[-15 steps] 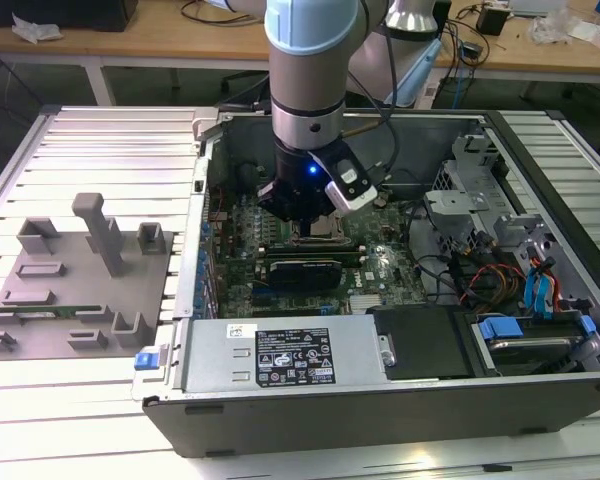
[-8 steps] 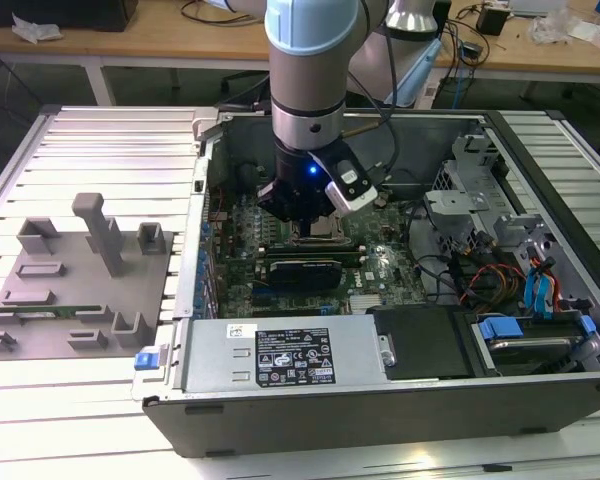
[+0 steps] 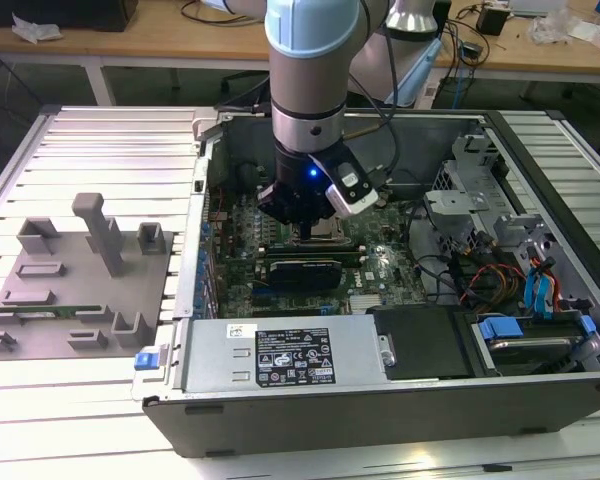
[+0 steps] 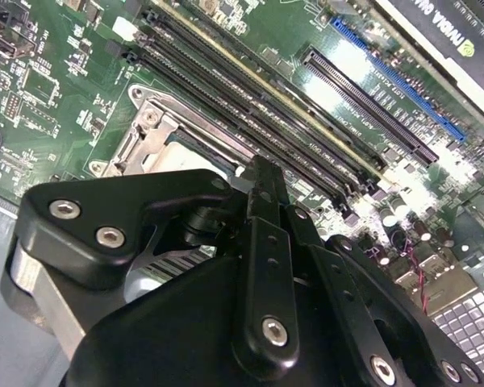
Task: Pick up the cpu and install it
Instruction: 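Install the second cpu locking lever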
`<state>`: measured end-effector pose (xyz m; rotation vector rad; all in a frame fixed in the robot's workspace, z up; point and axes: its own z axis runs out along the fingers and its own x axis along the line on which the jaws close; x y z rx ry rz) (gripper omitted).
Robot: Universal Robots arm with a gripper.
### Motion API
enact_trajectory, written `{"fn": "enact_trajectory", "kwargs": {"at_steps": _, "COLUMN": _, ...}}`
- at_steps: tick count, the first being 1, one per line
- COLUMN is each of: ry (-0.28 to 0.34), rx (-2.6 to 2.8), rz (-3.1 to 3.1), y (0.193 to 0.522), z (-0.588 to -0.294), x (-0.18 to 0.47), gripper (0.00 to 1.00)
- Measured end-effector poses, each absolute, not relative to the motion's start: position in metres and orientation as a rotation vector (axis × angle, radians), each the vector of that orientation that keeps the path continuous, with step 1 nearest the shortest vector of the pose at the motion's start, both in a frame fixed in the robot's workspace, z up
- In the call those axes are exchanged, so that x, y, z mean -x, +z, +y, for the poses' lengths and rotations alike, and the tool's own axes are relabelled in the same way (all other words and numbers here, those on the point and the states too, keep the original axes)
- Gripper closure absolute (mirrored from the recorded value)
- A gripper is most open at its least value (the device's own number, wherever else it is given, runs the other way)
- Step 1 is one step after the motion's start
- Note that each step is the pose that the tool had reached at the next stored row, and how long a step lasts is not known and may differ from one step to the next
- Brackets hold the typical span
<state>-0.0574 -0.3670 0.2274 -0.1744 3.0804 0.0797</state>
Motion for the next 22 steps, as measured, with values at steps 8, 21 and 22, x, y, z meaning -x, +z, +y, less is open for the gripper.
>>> {"fn": "enact_trajectory", "kwargs": {"at_steps": 8, "ry": 0.081, "rx": 0.174, "rz": 3.080, "y": 0.227, "z": -0.371, "x": 0.061, "gripper": 0.89}}
{"fn": "enact_trajectory", "kwargs": {"at_steps": 21, "ry": 0.138, "rx": 0.173, "rz": 3.076, "y": 0.217, "z": -0.372, "x": 0.069, "gripper": 0.89}}
{"fn": "enact_trajectory", "kwargs": {"at_steps": 22, "ry": 0.138, "rx": 0.173, "rz": 3.076, "y": 0.217, "z": -0.373, "x": 0.069, "gripper": 0.89}}
